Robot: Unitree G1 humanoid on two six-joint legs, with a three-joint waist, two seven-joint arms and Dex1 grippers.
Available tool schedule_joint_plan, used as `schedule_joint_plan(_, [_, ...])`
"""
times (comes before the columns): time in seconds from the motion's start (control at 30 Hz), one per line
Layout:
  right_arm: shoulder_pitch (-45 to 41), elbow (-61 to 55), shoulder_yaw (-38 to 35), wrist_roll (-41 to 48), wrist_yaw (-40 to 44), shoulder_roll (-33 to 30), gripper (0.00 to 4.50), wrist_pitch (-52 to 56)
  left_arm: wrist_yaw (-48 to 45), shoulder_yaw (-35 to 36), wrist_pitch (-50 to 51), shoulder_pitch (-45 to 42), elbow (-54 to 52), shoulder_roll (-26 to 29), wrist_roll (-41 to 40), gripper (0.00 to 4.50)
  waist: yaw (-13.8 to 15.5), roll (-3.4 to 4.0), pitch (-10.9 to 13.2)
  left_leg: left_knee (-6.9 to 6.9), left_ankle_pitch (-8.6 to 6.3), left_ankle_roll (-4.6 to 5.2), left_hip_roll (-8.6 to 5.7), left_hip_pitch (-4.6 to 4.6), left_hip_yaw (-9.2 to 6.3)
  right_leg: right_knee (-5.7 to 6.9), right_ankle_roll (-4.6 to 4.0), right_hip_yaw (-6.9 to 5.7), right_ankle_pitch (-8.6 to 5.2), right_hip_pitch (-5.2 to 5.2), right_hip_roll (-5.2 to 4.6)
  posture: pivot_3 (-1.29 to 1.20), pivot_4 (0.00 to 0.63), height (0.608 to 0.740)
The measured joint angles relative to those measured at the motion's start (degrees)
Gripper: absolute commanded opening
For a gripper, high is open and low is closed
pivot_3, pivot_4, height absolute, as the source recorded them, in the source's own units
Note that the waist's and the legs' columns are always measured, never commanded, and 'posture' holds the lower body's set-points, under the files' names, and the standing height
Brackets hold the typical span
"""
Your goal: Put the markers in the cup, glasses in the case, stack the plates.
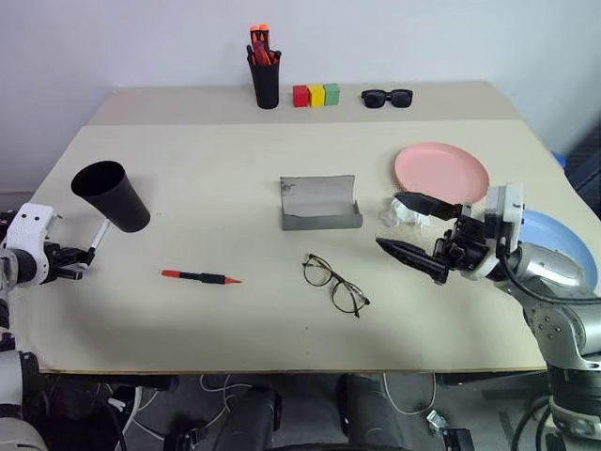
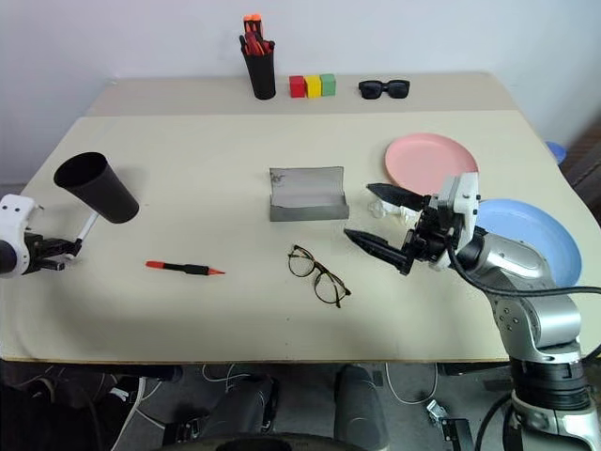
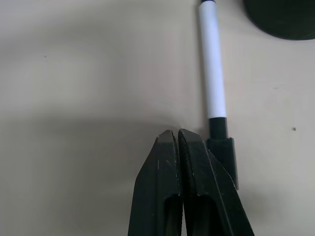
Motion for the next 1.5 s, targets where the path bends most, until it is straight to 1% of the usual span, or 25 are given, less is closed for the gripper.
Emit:
schedule_joint_plan(0.13, [1.02, -3.11, 0.47, 0.97, 3.72, -2.36, 4.5, 0.61, -4.61, 1.17, 6.63, 2.82, -9.05, 3.04, -2.75, 0.09, -0.07, -0.03, 0.02, 0.0, -0.01, 0.02, 0.02, 0.03, 0.02, -0.01, 0.0, 0.01, 0.0, 0.01, 0.0, 0.0, 0.15, 0.74])
schedule_joint_plan(0.23, [0.22, -3.36, 1.85, 0.59, 4.32, -2.65, 4.5, 0.58, -4.36, 2.48, 10.31, 3.52, -14.05, 3.17, -4.52, 0.09, -0.01, -0.03, 0.02, 0.01, -0.01, 0.01, 0.05, 0.04, 0.02, 0.0, 0.0, 0.0, 0.0, 0.04, 0.01, 0.0, 0.15, 0.74])
schedule_joint_plan(0.27, [-0.18, -3.36, 2.3, 0.51, 4.29, -2.62, 4.5, 0.58, -4.35, 2.92, 11.6, 3.55, -15.27, 3.02, -5.26, 0.33, -0.01, -0.03, 0.02, 0.01, -0.01, 0.01, 0.05, 0.04, 0.02, -0.01, 0.0, 0.01, 0.0, 0.04, 0.01, 0.0, 0.15, 0.74])
schedule_joint_plan(0.3, [-0.6, -3.36, 2.6, 0.36, 4.18, -2.49, 4.5, 0.58, -4.01, 3.96, 13.98, 4.07, -17.69, 2.66, -6.45, 0.6, -0.01, -0.03, 0.02, 0.01, -0.01, 0.01, 0.05, 0.04, 0.02, -0.01, 0.0, 0.0, 0.0, 0.04, 0.01, 0.0, 0.15, 0.74])
schedule_joint_plan(0.37, [-1.24, -3.36, 3.13, -0.04, 3.9, -2.3, 4.5, 0.57, -3.58, 4.5, 17.23, 5.02, -21.74, 1.99, -8.29, 1.36, 0.03, -0.03, 0.02, 0.0, -0.01, 0.01, 0.05, 0.03, 0.02, -0.04, 0.0, 0.01, 0.0, 0.04, 0.01, 0.0, 0.15, 0.74])
schedule_joint_plan(0.43, [-1.44, -3.32, 3.75, -0.27, 3.55, -1.9, 4.5, 0.58, -2.62, 5.2, 19.71, 6.71, -25.07, 0.89, -9.58, 2.34, 0.05, -0.03, 0.02, -0.01, -0.01, 0.01, 0.05, 0.02, 0.01, -0.05, 0.0, 0.01, 0.0, 0.03, 0.01, 0.0, 0.15, 0.74])
schedule_joint_plan(0.47, [-1.46, -3.31, 4.02, -0.38, 3.42, -1.76, 4.5, 0.58, -1.99, 5.46, 20.35, 7.82, -26.23, 0.21, -9.88, 2.93, 0.06, -0.03, 0.02, -0.01, -0.01, 0.01, 0.05, 0.03, 0.02, -0.06, 0.0, 0.01, 0.0, 0.02, 0.01, 0.0, 0.15, 0.74])
schedule_joint_plan(0.5, [-1.45, -3.29, 4.07, -0.52, 3.18, -1.75, 4.5, 0.6, -1.09, 5.52, 20.55, 9.1, -27.12, -0.76, -10.19, 3.31, -0.01, -0.03, 0.02, -0.02, -0.01, 0.01, 0.05, 0.03, 0.02, -0.06, -0.01, 0.02, 0.0, 0.02, 0.01, 0.0, 0.15, 0.74])
schedule_joint_plan(0.57, [-1.45, -3.28, 4.05, -0.55, 2.85, -1.76, 4.5, 0.73, 0.31, 5.51, 20.57, 10.43, -27.61, -2.19, -10.38, 4.36, 0.0, -0.04, 0.03, -0.02, 0.0, 0.01, 0.06, 0.03, 0.01, -0.06, -0.01, 0.02, 0.0, 0.01, 0.01, 0.0, 0.15, 0.74])
schedule_joint_plan(0.6, [-1.45, -3.29, 4.05, -0.55, 2.63, -1.77, 4.5, 0.97, 0.82, 5.43, 20.46, 10.97, -27.72, -2.35, -10.35, 4.46, 0.05, -0.12, 0.07, -0.01, 0.0, 0.0, 0.07, 0.02, 0.01, -0.06, -0.01, 0.02, 0.0, 0.0, 0.01, 0.0, 0.15, 0.74])
schedule_joint_plan(0.87, [-1.44, -3.29, 3.86, -0.54, 1.87, -1.85, 4.5, 1.83, 4.52, 5.44, 16.31, 10.31, -25.52, -0.7, -8.64, 4.46, 0.24, -0.16, 0.09, -0.01, 0.0, 0.0, 0.07, 0.01, 0.02, -0.11, -0.02, 0.02, 0.01, 0.01, 0.01, 0.0, 0.15, 0.74])
schedule_joint_plan(1.13, [-1.44, -3.29, 3.86, -0.59, 1.3, -1.84, 4.5, 1.84, 6.35, 4.97, 15.97, 11.26, -24.78, -0.8, -8.06, 4.46, 0.18, -0.16, 0.09, -0.03, -0.01, 0.0, 0.06, 0.02, 0.02, -0.11, -0.02, 0.02, 0.01, 0.01, 0.01, 0.0, 0.15, 0.74])
schedule_joint_plan(1.2, [-1.45, -3.28, 3.86, -0.67, 1.29, -1.84, 4.5, 1.84, 6.65, 4.75, 15.16, 11.27, -23.97, -2.21, -8.07, 3.94, 0.23, -0.15, 0.09, -0.03, 0.0, 0.0, 0.06, 0.02, 0.02, -0.11, -0.02, 0.02, 0.01, 0.01, 0.01, 0.0, 0.15, 0.74])
schedule_joint_plan(1.23, [-1.46, -3.28, 3.86, -0.72, 1.28, -1.84, 4.5, 1.84, 6.78, 4.44, 14.81, 11.27, -23.13, -2.97, -8.11, 3.61, 0.23, -0.16, 0.09, -0.03, 0.0, 0.0, 0.06, 0.02, 0.02, -0.11, -0.02, 0.02, 0.01, 0.01, 0.01, 0.0, 0.15, 0.74])
schedule_joint_plan(1.27, [-1.47, -3.25, 3.87, -0.79, 1.28, -1.84, 4.5, 1.84, 6.65, 4.38, 14.27, 11.13, -23.04, -3.23, -8.26, 3.17, 0.24, -0.16, 0.09, -0.02, 0.0, 0.0, 0.06, 0.04, 0.03, -0.1, -0.02, 0.02, 0.01, 0.03, 0.01, 0.0, 0.15, 0.74])
schedule_joint_plan(1.47, [-1.49, -3.24, 3.46, -0.96, 0.98, -1.85, 4.5, 1.83, 6.24, 3.39, 12.29, 10.95, -21.17, -3.2, -8.11, 0.16, 0.06, -0.04, 0.02, -0.03, 0.0, 0.0, 0.08, 0.11, 0.05, -0.06, -0.04, 0.03, 0.02, 0.04, 0.02, 0.0, 0.15, 0.74])
schedule_joint_plan(1.5, [-1.49, -3.22, 3.32, -1.01, 0.95, -1.85, 4.5, 1.83, 6.18, 3.34, 12.17, 10.87, -20.87, -3.13, -8.11, 0.02, 0.01, -0.01, 0.01, -0.04, 0.0, 0.0, 0.08, 0.12, 0.06, -0.05, -0.04, 0.03, 0.02, 0.04, 0.02, 0.0, 0.15, 0.74])
